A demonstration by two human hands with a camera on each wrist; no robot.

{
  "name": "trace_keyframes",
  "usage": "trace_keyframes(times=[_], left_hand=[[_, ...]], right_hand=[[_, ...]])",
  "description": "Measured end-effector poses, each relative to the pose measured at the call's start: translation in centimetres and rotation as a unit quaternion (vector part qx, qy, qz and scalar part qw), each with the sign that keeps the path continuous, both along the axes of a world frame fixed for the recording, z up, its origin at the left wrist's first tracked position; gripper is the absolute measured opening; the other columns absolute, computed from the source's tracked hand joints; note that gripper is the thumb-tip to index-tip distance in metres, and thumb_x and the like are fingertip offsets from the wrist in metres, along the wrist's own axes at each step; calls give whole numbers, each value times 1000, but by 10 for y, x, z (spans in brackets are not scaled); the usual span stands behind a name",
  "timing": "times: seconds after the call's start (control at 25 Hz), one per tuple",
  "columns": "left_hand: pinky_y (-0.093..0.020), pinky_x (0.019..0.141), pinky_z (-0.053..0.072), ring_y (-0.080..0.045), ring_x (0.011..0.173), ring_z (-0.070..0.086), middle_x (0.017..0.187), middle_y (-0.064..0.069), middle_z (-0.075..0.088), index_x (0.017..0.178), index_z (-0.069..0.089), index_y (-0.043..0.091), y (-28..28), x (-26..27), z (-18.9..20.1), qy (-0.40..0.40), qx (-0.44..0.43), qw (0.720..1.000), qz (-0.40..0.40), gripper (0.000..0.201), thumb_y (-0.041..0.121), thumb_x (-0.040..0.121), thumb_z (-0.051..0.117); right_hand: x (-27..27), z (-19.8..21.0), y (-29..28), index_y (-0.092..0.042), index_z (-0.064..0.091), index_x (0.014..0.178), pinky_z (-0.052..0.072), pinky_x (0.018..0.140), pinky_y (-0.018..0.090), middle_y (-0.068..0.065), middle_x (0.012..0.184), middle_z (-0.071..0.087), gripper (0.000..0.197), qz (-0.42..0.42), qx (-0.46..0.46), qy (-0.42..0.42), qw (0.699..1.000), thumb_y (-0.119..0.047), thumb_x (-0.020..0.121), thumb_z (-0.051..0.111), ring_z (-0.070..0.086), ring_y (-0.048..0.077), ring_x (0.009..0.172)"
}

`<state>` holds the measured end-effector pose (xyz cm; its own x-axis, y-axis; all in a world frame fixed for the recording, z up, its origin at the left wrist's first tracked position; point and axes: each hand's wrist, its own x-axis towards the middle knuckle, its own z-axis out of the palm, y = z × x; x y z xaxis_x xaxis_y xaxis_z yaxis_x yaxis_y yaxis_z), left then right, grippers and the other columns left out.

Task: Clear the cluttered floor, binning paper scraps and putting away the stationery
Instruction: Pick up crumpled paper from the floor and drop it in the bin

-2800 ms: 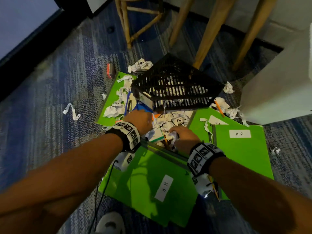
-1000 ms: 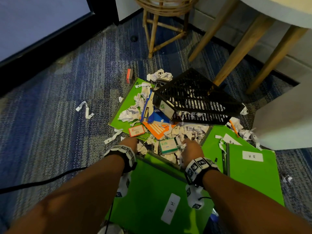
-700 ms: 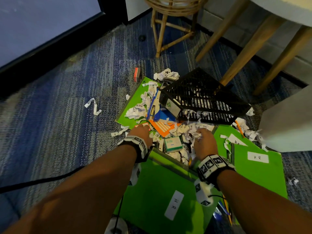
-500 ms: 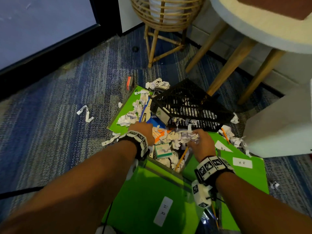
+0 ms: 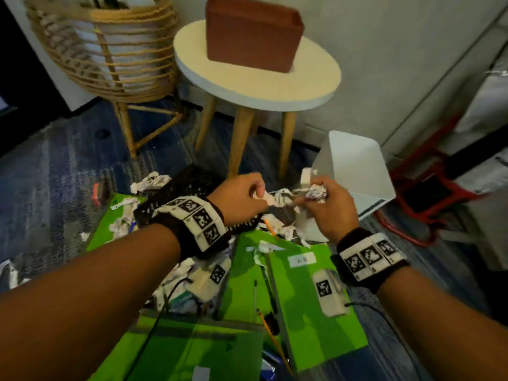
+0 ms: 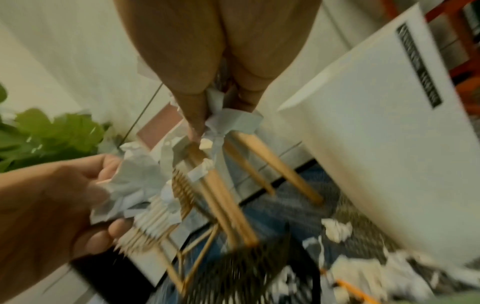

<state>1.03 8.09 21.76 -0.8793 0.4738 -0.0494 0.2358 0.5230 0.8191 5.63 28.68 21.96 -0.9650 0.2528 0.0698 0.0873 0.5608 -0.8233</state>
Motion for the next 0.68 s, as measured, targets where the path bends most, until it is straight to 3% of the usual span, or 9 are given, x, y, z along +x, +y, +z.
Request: trace_keyframes(times=[0.08,0.2,0.24,0.32,0.4,0.52,0.6,0.68], left_hand=[[-40,66,49,-28,67,57,72,-13,56,75,48,23,28,-10,15,17,56,998,25,19,16,76,66],[-47,68,53,-35,71,63,76,-14,58,77,48,26,67,-22,29,11,135,988,72,20,14,78,64],[-46,66,54,-34,70,64,75,-10,56,78,48,26,78,-24,33,0,162,983,91,20,13,81,63],[-44,64,54,-30,67,67,73,-4,52,82,49,21,94,-26,35,-18,192,973,130,18,12,85,63],[-47,66,56,-28,66,68,72,-2,52,83,50,19,106,-26,34,-24,198,968,152,16,12,86,64],[-48,71,56,-31,75,66,74,-3,56,83,52,19,121,-26,30,-19,184,971,154,14,13,84,65],[-47,72,55,-32,78,65,74,-3,56,81,53,22,132,-29,28,-14,173,974,147,16,14,82,66],[-47,72,55,-32,76,64,74,-4,57,79,53,23,145,-32,24,-10,164,976,143,17,13,80,67]], right_hand=[[-16,22,39,-15,56,88,48,60,14,-3,72,63,28,-61,1,49,997,-7,73,79,59,-4,64],[-45,41,89,-9,61,98,59,70,39,9,88,69,30,-160,-39,81,983,-11,74,79,66,21,76],[-53,43,103,-9,62,102,58,75,41,10,93,69,33,-182,-25,80,980,-14,75,78,67,25,82],[-65,46,121,-10,62,108,52,79,31,9,102,68,35,-211,34,53,975,-19,77,76,64,26,92],[-73,39,131,-12,61,111,44,74,23,6,104,66,36,-231,49,25,971,-20,79,75,61,22,91],[-81,17,142,-20,59,115,47,75,27,3,108,63,45,-176,19,-70,982,-20,74,80,59,21,90],[-80,-1,151,-24,58,124,49,88,31,3,117,60,60,-106,85,-152,979,-24,70,84,59,22,104],[-75,-11,158,-27,59,126,48,95,33,2,123,59,62,-84,89,-153,981,-23,69,84,57,21,114]])
